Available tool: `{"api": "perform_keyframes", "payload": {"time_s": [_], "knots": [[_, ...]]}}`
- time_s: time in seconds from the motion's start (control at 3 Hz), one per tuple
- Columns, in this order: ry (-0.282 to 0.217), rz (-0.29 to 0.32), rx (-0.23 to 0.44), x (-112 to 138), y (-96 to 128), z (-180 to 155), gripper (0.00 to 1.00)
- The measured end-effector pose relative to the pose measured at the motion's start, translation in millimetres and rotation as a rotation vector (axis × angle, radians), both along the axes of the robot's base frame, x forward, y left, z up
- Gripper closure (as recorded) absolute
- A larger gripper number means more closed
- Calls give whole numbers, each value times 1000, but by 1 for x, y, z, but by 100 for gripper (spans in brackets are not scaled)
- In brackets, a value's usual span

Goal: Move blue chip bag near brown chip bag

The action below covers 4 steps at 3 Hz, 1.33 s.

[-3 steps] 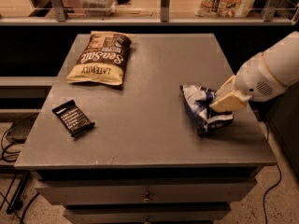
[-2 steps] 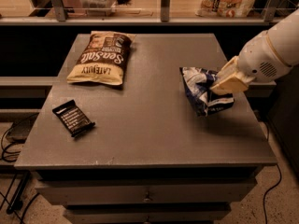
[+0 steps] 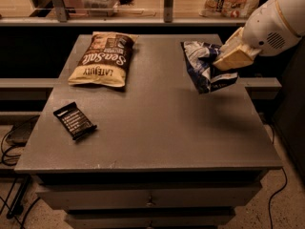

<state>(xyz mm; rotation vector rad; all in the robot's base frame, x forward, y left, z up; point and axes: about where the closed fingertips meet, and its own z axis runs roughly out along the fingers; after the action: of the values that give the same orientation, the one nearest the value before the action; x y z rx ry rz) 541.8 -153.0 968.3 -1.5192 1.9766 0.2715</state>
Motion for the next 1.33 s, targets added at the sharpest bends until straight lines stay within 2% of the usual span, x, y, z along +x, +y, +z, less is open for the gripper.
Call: {"api": "perform_keyframes", "payload": {"time_s": [0.67, 1.0, 1.33], "knots": [[-25, 93, 105, 44, 66, -14, 100], [-60, 133, 145, 84, 98, -20, 82], [-93, 118, 173, 125, 115, -27, 58]]}}
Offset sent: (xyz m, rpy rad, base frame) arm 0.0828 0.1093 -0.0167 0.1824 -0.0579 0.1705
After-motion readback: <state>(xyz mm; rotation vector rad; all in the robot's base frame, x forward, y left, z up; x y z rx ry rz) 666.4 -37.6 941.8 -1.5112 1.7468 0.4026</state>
